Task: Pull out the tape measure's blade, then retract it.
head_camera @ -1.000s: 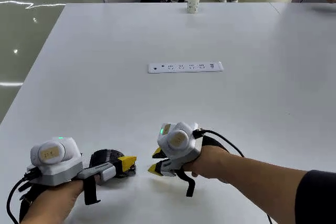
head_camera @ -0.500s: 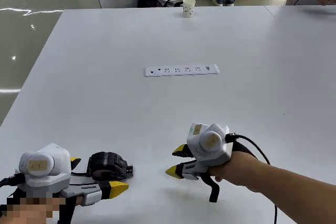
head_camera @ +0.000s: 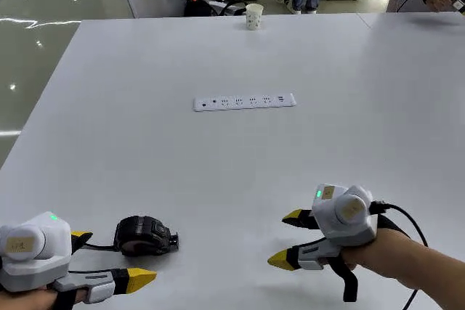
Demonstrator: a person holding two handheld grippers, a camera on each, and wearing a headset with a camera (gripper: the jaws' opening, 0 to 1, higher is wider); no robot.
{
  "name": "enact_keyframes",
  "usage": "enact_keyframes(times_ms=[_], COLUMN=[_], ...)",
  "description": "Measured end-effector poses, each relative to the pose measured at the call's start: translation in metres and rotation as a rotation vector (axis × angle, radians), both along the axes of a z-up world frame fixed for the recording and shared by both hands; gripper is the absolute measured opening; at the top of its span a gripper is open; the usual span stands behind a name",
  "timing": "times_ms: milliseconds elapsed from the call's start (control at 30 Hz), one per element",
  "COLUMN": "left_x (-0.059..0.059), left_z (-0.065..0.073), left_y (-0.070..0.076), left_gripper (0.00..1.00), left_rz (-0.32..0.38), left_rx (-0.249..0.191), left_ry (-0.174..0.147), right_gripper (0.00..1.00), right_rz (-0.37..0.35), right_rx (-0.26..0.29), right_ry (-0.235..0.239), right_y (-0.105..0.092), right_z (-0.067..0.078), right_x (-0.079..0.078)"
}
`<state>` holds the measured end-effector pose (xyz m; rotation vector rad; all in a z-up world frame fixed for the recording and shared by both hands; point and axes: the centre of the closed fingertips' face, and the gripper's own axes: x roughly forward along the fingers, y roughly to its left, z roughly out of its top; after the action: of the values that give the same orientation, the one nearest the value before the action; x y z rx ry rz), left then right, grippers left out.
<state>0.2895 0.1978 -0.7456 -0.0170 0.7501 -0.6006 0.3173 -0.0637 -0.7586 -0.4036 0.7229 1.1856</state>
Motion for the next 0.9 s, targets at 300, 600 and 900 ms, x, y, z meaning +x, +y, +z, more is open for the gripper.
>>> enact_keyframes(times_ms=[300, 600, 900], left_x=[-0.007, -0.017, -0.020], left_z=[0.007, 0.005, 0.006], left_y=[0.002, 0.014, 0.026], left_gripper=[0.99, 0.99, 0.99], left_rz=[-0.053, -0.074, -0.075], left_rx=[0.024, 0.042, 0.068], left_ry=[-0.026, -0.025, -0.039], right_gripper=[0.58, 0.73, 0.85], right_rz=[-0.041, -0.083, -0.123], right_rx=[0.006, -0.006, -0.009], right_ry=[-0.003, -0.037, -0.032], right_y=[-0.037, -0.075, -0.106], right_z=[0.005, 0.009, 0.005], right_x=[0.000, 0.001, -0.005])
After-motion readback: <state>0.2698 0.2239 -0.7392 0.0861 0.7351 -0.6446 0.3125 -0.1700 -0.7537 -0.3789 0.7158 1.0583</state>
